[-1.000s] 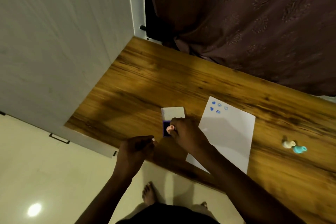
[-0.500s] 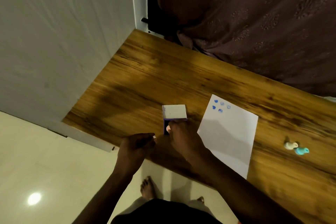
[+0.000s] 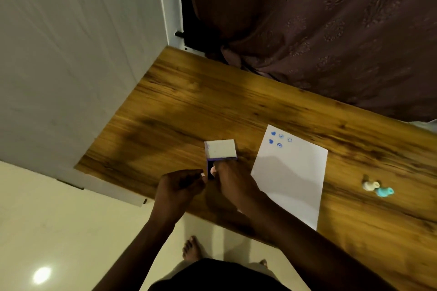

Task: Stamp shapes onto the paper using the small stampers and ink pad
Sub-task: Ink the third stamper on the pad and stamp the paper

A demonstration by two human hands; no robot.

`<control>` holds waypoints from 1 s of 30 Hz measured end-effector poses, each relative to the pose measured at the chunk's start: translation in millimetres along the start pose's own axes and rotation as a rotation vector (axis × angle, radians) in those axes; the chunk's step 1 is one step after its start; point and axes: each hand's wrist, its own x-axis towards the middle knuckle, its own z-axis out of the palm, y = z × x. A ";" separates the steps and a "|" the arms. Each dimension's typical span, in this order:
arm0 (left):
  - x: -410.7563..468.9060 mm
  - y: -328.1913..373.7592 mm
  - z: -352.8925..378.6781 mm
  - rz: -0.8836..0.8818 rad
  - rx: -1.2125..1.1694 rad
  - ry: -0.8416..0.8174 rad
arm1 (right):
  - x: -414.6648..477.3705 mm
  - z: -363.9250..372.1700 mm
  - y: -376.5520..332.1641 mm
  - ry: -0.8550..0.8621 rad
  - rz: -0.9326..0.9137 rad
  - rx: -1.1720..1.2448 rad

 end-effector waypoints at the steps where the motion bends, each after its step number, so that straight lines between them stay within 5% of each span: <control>1: 0.7 1.4 1.7 0.011 -0.001 -0.003 | 2.8 -1.4 1.8 -0.017 0.025 -0.003; 4: 3.5 -0.8 6.7 0.007 -0.019 -0.034 | 7.2 -4.5 8.6 -0.033 0.042 -0.024; 11: 3.9 -8.9 20.8 -0.058 -0.124 -0.120 | -10.2 -46.8 52.3 0.265 0.170 0.502; 19: 6.1 -13.9 49.5 -0.114 -0.023 -0.139 | -21.9 -77.6 157.5 0.446 0.469 0.274; 30: 8.0 -11.6 55.8 -0.132 -0.032 -0.183 | -5.5 -63.7 182.5 0.363 0.436 0.151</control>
